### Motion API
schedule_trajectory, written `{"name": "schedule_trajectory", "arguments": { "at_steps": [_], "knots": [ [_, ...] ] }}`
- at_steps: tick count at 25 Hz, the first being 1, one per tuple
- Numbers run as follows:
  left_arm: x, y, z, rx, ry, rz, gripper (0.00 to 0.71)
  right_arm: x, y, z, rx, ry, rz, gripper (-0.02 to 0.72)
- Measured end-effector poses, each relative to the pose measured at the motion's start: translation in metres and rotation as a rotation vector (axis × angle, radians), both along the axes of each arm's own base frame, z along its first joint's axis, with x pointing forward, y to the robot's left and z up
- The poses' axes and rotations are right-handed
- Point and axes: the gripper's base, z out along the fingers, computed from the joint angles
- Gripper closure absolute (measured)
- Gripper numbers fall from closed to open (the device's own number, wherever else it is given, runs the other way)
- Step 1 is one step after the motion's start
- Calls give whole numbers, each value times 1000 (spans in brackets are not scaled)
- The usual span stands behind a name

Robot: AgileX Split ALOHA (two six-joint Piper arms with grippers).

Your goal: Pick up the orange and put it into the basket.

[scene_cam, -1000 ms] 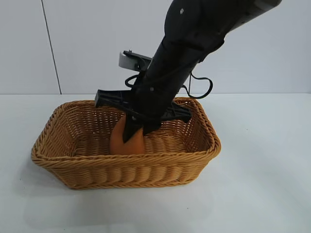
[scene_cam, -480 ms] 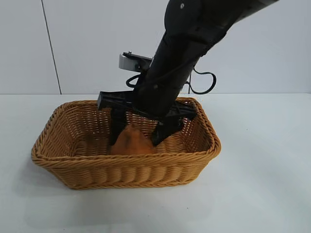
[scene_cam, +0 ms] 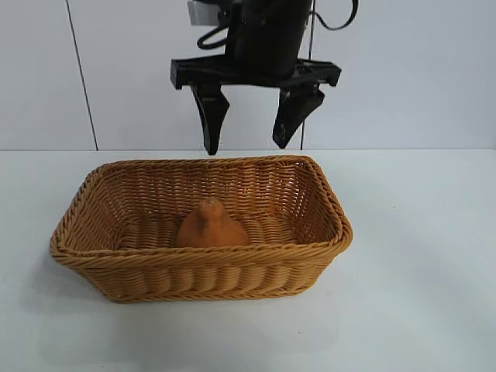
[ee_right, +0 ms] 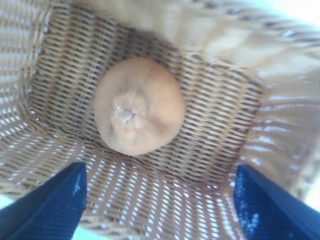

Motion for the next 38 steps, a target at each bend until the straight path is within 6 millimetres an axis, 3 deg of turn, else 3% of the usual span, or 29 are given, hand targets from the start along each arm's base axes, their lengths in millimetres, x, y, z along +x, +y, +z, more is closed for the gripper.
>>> {"name": "schedule_trajectory", "arguments": {
  "at_steps": [4,9,16,19,23,29,33,38],
  "knots": [
    [0,0,0,0,0,0,127,22,-37,0,-12,-4,-78,146],
    [0,0,0,0,0,0,127,51,-103,0,-21,-5,-229,146],
    [0,0,0,0,0,0,127,71,-187,0,-31,-1,-417,146],
    [0,0,0,0,0,0,127,73,-203,0,-19,6,-454,146],
    [0,0,0,0,0,0,127,70,-204,-1,-8,19,-447,146],
    [0,0,0,0,0,0,127,32,-207,-15,-41,127,-436,146],
    [0,0,0,0,0,0,127,-14,-212,-23,-75,219,-409,146],
    [0,0,0,0,0,0,127,-86,-219,-30,-93,310,-401,146]
  ]
}}
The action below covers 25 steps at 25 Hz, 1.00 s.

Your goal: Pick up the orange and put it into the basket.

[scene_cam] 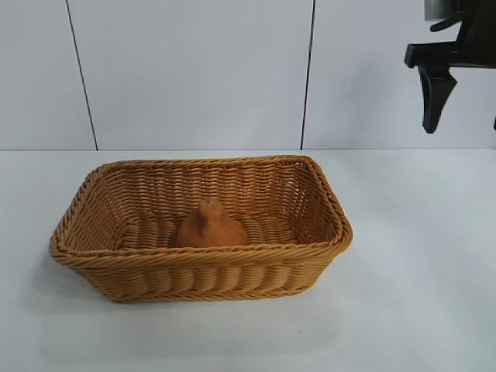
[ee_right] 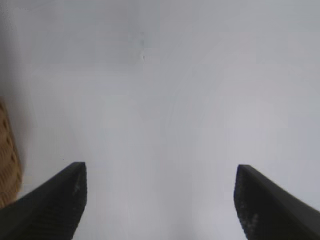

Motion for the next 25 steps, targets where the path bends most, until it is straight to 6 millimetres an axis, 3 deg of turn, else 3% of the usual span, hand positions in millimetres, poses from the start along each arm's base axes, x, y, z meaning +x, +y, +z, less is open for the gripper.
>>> {"name": "schedule_trajectory", "arguments": {
  "at_steps": [5,11,17,25],
  "knots": [
    [0,0,0,0,0,0,127,-76,-8,-3,1,22,-1,146],
    [0,0,0,0,0,0,127,-145,-16,-2,27,-216,39,146],
    [0,0,0,0,0,0,127,-198,-21,6,56,-495,88,146],
    [0,0,0,0,0,0,127,-242,-25,26,86,-830,87,146]
  ]
}}
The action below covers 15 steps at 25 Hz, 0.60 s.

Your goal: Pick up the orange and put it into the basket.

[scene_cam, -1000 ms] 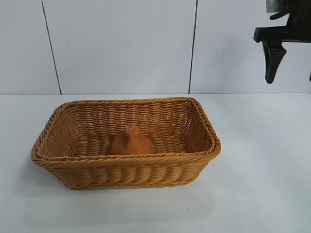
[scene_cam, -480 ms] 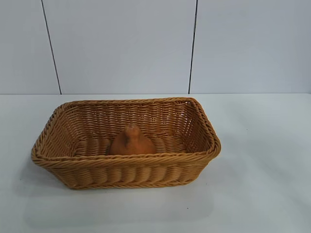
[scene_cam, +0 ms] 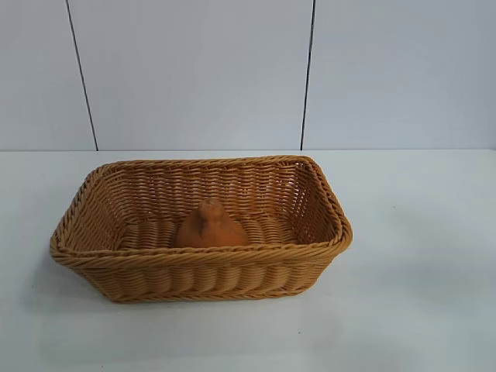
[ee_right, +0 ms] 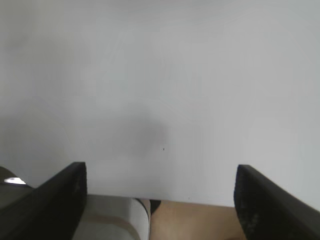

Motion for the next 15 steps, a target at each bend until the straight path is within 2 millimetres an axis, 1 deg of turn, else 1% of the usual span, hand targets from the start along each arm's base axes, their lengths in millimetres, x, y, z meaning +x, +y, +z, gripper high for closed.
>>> {"name": "schedule_trajectory", "arguments": {
  "at_steps": [6,10,15],
  "knots": [
    [0,0,0,0,0,0,127,-20,-3,5,13,-136,-39,146],
    [0,0,0,0,0,0,127,-39,-5,6,23,-255,-53,146],
    [0,0,0,0,0,0,127,-46,-5,6,26,-298,-53,146]
  ]
}}
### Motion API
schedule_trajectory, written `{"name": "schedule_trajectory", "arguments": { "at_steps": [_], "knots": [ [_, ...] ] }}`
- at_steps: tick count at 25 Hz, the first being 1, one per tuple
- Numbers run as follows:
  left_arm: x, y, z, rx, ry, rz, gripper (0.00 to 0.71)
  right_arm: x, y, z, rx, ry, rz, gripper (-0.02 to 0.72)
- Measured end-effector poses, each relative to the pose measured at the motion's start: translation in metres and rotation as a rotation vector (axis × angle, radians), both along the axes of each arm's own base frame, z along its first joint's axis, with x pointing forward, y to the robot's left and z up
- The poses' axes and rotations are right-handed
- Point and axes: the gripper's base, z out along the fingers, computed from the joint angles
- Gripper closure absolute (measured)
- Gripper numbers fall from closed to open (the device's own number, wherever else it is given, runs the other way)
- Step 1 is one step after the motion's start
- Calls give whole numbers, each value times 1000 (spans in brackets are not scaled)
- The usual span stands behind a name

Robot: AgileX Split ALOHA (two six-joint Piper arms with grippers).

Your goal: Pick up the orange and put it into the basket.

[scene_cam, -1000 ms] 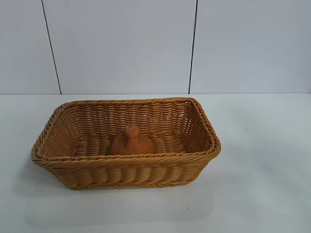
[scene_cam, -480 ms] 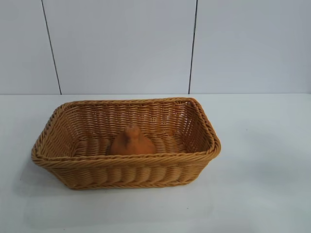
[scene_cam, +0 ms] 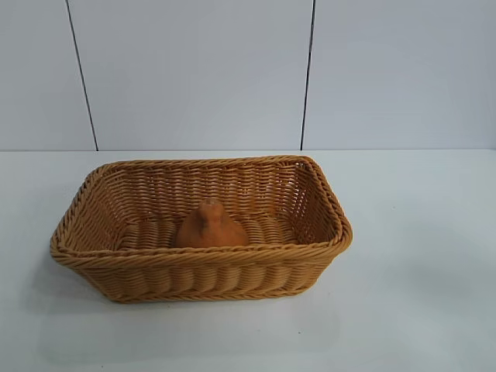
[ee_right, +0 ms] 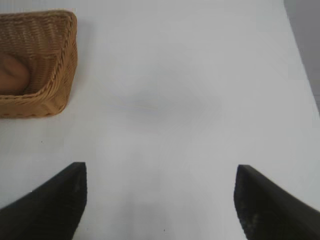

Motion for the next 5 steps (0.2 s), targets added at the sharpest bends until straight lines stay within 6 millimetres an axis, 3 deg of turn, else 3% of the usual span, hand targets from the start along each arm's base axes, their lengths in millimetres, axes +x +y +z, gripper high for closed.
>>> {"name": "schedule_trajectory", "arguments": {
  "at_steps": [5],
  "knots": [
    [0,0,0,0,0,0,127,-1,0,0,6,-3,5,146]
  ]
}}
